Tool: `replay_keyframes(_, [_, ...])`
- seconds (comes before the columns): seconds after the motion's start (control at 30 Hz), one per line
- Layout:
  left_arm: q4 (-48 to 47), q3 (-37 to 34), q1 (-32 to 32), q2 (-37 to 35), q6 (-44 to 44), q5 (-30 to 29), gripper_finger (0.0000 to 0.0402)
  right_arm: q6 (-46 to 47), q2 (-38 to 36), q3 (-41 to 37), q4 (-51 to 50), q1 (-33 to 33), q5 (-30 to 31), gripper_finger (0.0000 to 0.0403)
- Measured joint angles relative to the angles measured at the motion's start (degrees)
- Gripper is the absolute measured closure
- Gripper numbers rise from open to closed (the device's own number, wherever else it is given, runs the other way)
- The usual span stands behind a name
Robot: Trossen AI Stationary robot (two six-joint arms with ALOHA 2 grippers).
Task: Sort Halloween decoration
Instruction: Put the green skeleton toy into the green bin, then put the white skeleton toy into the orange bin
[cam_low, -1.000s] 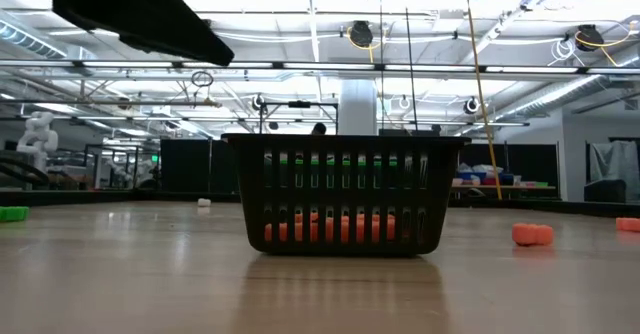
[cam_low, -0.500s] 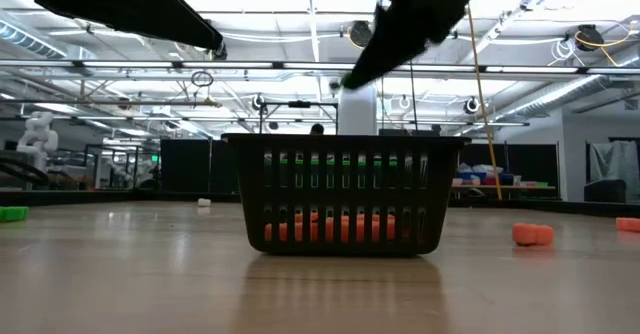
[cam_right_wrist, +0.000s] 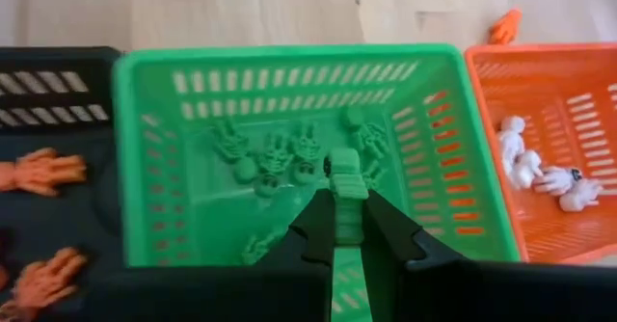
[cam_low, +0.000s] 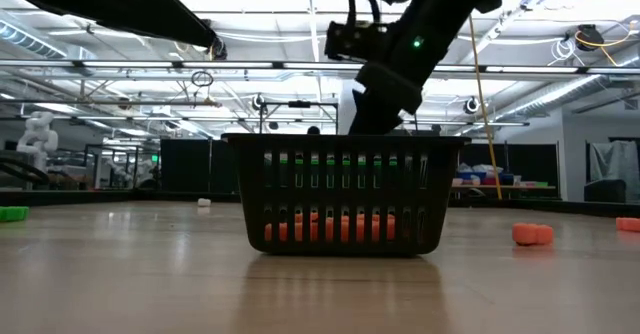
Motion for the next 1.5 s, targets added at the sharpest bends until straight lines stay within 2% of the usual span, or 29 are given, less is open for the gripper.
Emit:
replay_keyframes(0.3, [0.17, 0.02, -0.6, 0.0, -0.02, 0.0, 0.0299, 1.95, 0.0, 0.0, 0.11, -1.94, -0.07, 0.0382])
replay_keyframes(0.57, [0.14, 0.02, -0.66, 0.0, -0.82, 0.02, 0.0299, 4.78, 0.0, 0.0, -0.02, -1.85, 0.03, 0.028])
replay_keyframes(0.73, [-0.02, 0.02, -2.45, -1.97, 6.39, -0.06, 0.0299, 5.23, -1.15, -0.02, 0.12, -0.12, 0.4, 0.0247])
replay_keyframes(0.93, [-1.17, 0.05, -4.24, -8.39, 13.8, 0.47, 0.0299, 4.47, -6.16, -0.02, 5.43, 6.57, 5.35, 0.0244])
replay_keyframes(1.03, [-5.7, 0.07, -4.4, -12.4, 14.45, 0.96, 0.0299, 4.3, -7.63, 0.02, 8.34, 11.22, 6.52, 0.0244])
replay_keyframes(1.13, [-11.62, 0.07, -4.33, -16.81, 13.64, 1.07, 0.0299, 4.29, -7.87, 0.02, 9.37, 15.58, 7.41, 0.0244])
replay_keyframes(1.27, [-16.23, 0.07, -2.8, -22.18, 12.03, 1.29, 0.0299, 4.63, -7.65, 0.02, 8.63, 20.97, 12.55, 0.0244])
replay_keyframes(1.4, [-22.3, 0.09, 0.83, -26.34, 9.1, 1.86, 0.0299, 6.14, -7.52, 0.0, 8.66, 25.25, 18.49, 0.0244])
replay_keyframes(1.5, [-30.0, 0.09, 4.87, -28.53, 2.73, 0.2, 0.0299, 7.7, -7.52, 0.0, 8.72, 27.77, 22.67, 0.0244])
